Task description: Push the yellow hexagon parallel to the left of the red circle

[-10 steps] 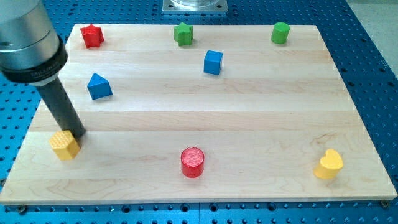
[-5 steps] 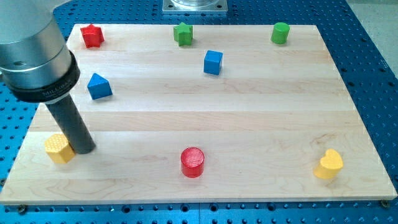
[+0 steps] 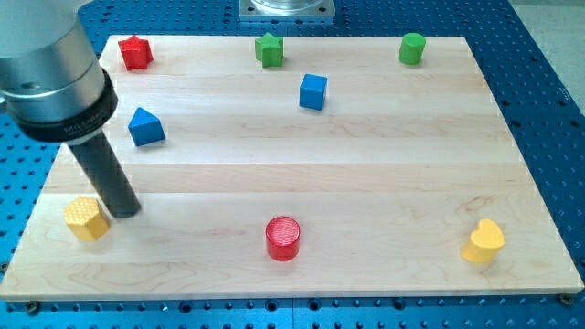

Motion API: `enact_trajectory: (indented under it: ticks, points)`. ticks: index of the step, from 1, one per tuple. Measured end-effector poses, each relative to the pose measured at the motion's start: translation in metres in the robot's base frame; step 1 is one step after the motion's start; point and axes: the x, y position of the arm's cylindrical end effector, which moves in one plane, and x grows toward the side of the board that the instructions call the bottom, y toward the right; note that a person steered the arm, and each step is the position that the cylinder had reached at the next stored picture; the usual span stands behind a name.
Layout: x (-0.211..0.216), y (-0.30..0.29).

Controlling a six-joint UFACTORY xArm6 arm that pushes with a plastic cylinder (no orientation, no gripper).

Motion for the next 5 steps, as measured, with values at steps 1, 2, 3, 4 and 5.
enact_trajectory:
  ticks: [1,2,3,4,5]
  points:
    - [-0.014,-0.019]
    - [0.006,-0.043]
    - [0.021,-0.046]
    - [0.009,-0.046]
    - [-0.045,-0.018]
